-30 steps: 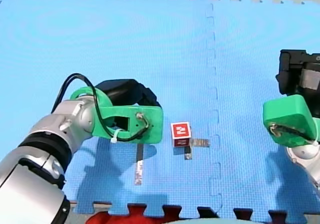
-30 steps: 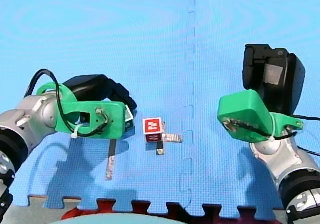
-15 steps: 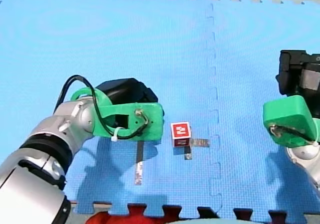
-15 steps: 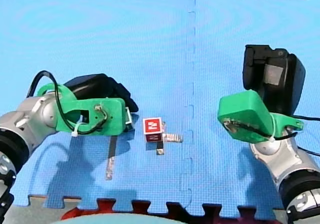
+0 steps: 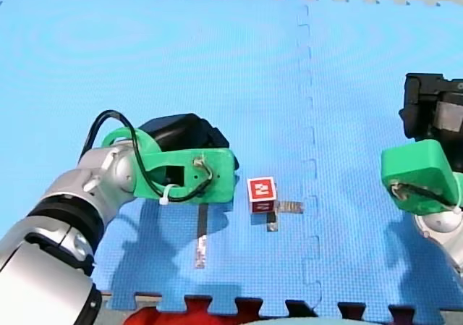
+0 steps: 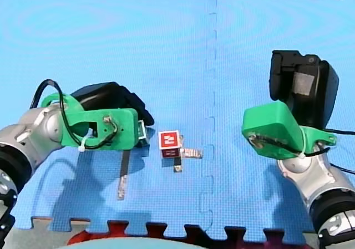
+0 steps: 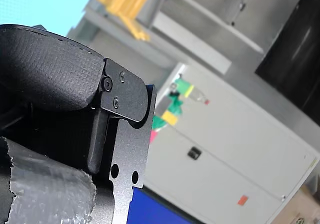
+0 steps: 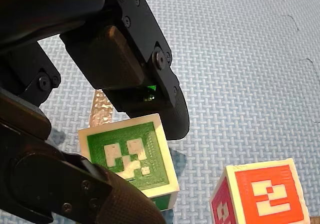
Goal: Stack cube left
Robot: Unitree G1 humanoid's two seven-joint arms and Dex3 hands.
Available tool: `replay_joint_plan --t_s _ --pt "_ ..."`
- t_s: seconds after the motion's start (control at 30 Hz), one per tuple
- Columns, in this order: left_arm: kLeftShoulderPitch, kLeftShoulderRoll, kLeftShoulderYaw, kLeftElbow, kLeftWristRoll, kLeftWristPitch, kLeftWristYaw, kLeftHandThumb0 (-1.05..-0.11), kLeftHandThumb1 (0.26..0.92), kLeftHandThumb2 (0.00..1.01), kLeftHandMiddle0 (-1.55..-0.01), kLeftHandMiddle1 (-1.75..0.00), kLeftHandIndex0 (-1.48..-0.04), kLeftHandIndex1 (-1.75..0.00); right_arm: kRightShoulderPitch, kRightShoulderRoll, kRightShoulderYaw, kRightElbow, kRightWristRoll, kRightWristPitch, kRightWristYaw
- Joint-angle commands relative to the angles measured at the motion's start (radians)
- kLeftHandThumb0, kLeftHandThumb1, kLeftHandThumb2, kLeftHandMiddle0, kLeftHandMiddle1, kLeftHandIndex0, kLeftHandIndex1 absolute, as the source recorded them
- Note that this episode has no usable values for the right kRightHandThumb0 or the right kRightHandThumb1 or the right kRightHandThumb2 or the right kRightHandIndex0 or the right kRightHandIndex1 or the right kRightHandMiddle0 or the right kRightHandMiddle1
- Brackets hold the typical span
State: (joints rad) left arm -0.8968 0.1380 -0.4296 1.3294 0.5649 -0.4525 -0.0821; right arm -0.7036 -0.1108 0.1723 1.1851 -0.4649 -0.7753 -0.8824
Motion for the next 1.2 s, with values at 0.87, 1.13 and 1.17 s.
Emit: replay_joint_plan --t_s 0.87,1.13,1.17 --pt "-0.035 0.054 0.009 -0.015 0.003 -0.067 0.019 -0.472 0.789 0.0 -1.01 -1.75 -1.32 0.0 -0.001 0.0 -0.003 0.003 0.006 -0.009 0.007" --pt "-0.052 0.07 0.014 -0.032 -0.003 -0.097 0.004 -0.474 0.796 0.01 -1.0 -1.75 -1.3 0.0 0.0 0.002 -0.002 0.002 0.004 -0.009 0.006" --pt "-0.055 0.071 0.014 -0.035 -0.005 -0.099 0.001 -0.474 0.797 0.01 -1.0 -1.75 -1.3 0.0 0.0 0.002 -0.002 0.002 0.004 -0.009 0.005"
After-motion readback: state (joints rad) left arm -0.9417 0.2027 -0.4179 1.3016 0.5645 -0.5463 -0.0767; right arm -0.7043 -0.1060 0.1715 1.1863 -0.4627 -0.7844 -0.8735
